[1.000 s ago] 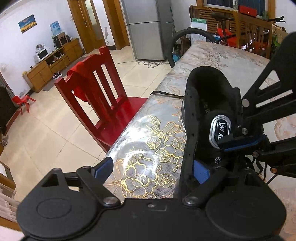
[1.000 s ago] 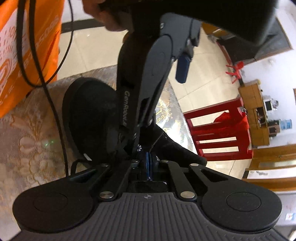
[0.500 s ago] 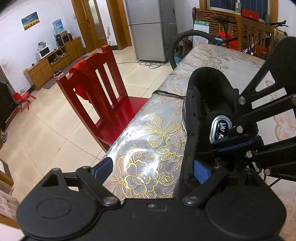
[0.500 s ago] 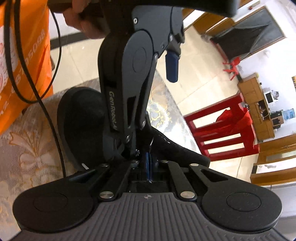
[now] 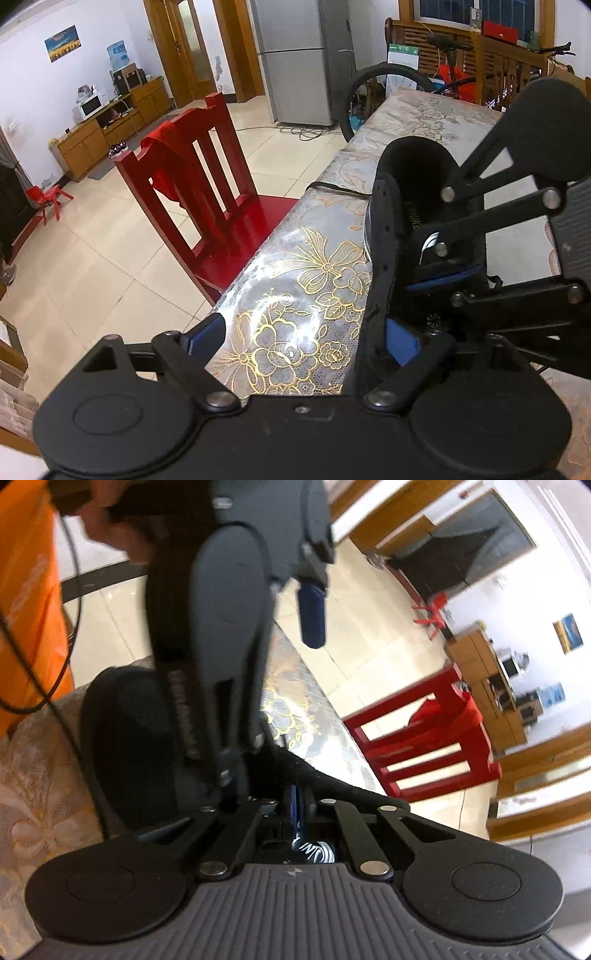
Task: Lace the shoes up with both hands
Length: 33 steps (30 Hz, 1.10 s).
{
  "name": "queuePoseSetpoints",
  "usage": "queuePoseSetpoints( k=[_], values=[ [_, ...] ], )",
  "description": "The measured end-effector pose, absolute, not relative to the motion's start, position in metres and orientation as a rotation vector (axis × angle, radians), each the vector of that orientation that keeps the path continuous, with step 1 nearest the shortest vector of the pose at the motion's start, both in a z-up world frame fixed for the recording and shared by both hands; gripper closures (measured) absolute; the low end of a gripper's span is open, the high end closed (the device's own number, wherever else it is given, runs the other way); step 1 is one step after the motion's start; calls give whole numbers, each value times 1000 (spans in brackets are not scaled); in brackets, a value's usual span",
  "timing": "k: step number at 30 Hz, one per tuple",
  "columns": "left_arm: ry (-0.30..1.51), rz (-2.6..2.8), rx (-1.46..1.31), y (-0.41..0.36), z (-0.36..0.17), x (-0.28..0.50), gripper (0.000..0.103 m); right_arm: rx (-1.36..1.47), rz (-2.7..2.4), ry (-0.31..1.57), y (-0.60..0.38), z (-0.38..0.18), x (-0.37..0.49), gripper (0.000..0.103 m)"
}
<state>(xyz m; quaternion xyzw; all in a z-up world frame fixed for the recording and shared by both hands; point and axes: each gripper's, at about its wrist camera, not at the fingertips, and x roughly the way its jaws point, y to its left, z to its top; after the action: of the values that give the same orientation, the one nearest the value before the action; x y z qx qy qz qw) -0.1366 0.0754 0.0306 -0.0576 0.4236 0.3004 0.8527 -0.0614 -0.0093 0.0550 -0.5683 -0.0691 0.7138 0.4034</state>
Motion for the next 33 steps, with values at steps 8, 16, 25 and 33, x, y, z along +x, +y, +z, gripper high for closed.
queuePoseSetpoints(
  k=[8, 16, 25, 33],
  values=[
    [876, 604, -106, 74, 32, -140, 14, -1305, 1877, -9, -4, 68, -49, 93],
    [855, 574, -64, 68, 35, -145, 14, -1099, 1884, 253, 8, 117, -31, 79],
    [827, 558, -37, 62, 36, -170, 14, -1485, 1925, 145, 45, 71, -68, 96],
    [703, 467, -246, 87, 39, -185, 17, -561, 1886, 649, 50, 144, -8, 103]
  ],
)
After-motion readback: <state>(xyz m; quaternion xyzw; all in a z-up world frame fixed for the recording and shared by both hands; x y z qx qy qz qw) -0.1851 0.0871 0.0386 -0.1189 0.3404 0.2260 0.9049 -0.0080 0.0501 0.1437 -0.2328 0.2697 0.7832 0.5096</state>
